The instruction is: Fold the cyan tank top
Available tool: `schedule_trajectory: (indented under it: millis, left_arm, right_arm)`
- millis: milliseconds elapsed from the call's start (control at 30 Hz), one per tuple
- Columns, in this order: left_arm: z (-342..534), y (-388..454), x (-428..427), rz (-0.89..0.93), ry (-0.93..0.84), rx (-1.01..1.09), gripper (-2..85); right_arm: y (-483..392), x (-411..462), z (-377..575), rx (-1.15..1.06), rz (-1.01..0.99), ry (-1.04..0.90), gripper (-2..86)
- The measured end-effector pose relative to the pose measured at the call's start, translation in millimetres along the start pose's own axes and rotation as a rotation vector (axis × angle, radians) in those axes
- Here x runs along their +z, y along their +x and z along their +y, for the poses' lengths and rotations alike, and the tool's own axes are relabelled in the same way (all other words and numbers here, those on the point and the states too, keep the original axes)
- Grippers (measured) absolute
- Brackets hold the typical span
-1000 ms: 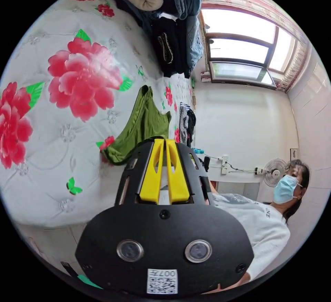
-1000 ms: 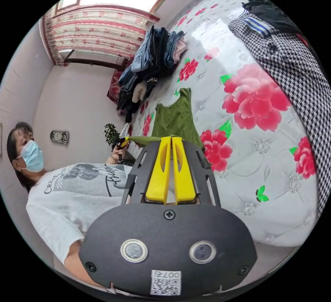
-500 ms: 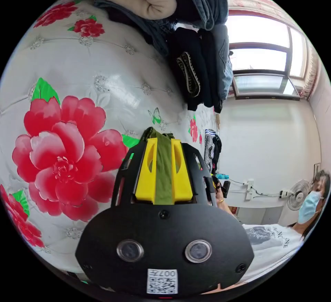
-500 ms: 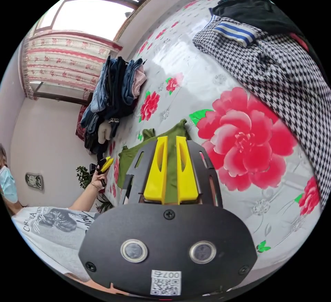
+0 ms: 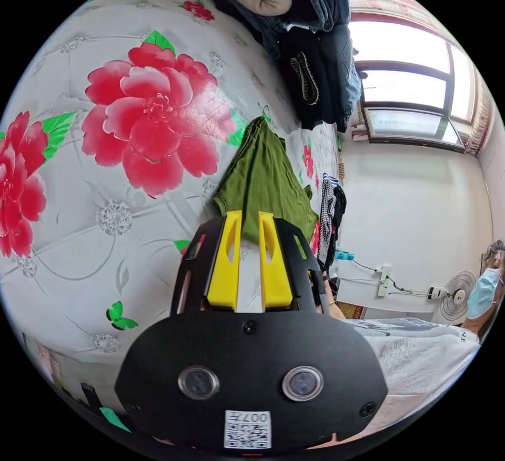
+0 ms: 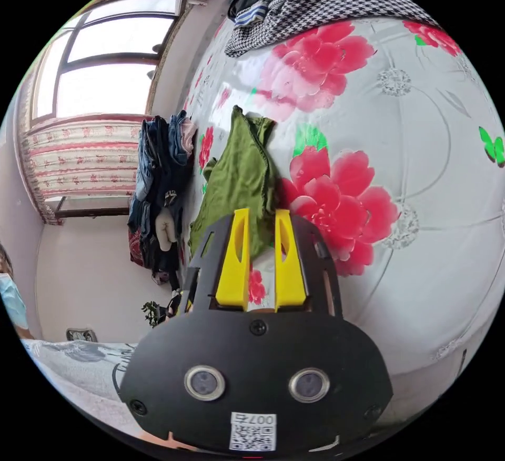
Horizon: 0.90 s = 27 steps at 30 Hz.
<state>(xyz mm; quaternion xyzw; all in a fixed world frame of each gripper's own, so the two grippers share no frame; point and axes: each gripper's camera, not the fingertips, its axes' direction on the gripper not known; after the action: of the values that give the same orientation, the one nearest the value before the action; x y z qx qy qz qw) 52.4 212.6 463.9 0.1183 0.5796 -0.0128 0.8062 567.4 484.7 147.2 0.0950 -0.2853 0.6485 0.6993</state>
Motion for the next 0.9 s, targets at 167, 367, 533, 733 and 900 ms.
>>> schedule_trajectory:
  millis: [167,367,533,733,900]
  left_arm:
    - [7,-1,-16,0.002,0.021,0.028,5.3]
    - [21,-23,-32,0.031,0.046,-0.013,5.2]
    - [28,-38,-42,0.038,0.047,-0.020,5.2]
    - [22,-57,-40,0.050,0.001,-0.044,5.3]
    - [11,-63,-34,0.044,-0.050,-0.019,5.8]
  right_arm:
    - [-61,-1,-38,-0.108,-0.029,-0.043,0.8]
    - [-245,57,-34,-0.696,0.204,-0.300,0.3]
    - [-344,164,78,-1.162,0.377,-0.619,0.8]
    - [-332,246,182,-1.250,0.300,-0.892,3.3]
    - [-331,202,176,-1.267,0.230,-0.833,4.7]
